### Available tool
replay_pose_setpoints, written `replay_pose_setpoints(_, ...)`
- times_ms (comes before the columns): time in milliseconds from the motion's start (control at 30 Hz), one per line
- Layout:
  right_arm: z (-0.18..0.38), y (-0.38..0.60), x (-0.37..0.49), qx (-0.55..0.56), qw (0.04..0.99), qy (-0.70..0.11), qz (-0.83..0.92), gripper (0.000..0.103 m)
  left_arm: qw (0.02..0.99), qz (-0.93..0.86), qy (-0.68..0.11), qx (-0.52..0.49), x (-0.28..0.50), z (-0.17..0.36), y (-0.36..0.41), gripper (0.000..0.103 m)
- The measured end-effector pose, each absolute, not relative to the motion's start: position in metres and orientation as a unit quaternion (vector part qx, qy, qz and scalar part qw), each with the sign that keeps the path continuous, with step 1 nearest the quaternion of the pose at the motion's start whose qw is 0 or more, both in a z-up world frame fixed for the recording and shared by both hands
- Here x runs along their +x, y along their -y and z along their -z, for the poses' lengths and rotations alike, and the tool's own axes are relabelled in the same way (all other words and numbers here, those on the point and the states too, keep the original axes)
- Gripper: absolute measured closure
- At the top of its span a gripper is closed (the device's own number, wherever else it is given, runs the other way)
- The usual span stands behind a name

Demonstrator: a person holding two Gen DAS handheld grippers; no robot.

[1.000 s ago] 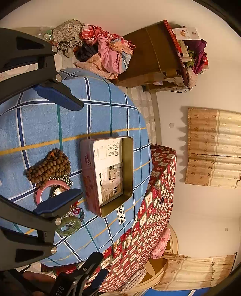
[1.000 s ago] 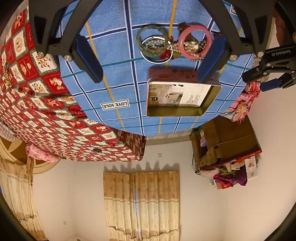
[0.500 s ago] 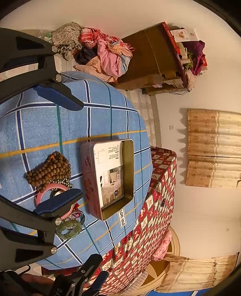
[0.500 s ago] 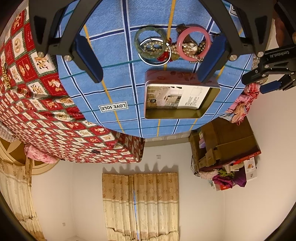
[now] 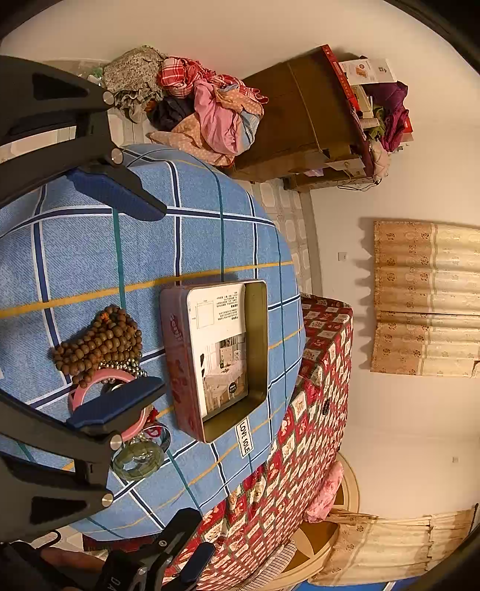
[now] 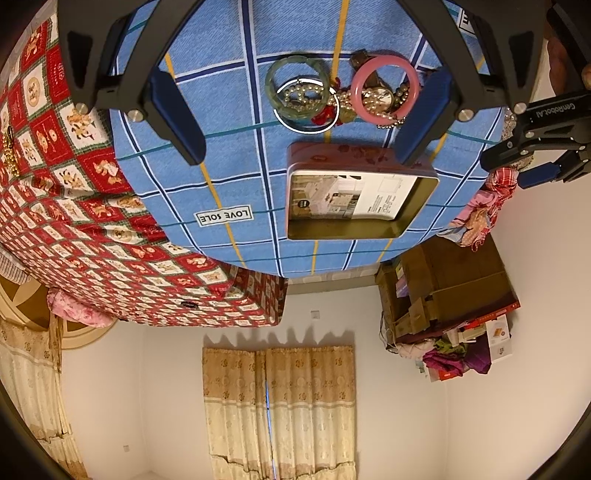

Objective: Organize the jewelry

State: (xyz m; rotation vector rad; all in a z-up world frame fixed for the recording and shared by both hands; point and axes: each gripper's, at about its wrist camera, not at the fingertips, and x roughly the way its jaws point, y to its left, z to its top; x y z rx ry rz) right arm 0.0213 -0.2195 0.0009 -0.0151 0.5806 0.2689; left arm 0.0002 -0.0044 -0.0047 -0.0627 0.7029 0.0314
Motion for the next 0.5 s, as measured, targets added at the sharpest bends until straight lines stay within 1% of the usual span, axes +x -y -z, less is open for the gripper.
replay_pose_setpoints(500, 0.0014, 0.2186, 0.0201, -0.006, 0.948, -0.289, -0.135, 0.000, 0.938, -0.016, -0.344, -0.031, 0.0004, 0.0045, 0.0047, 0.017)
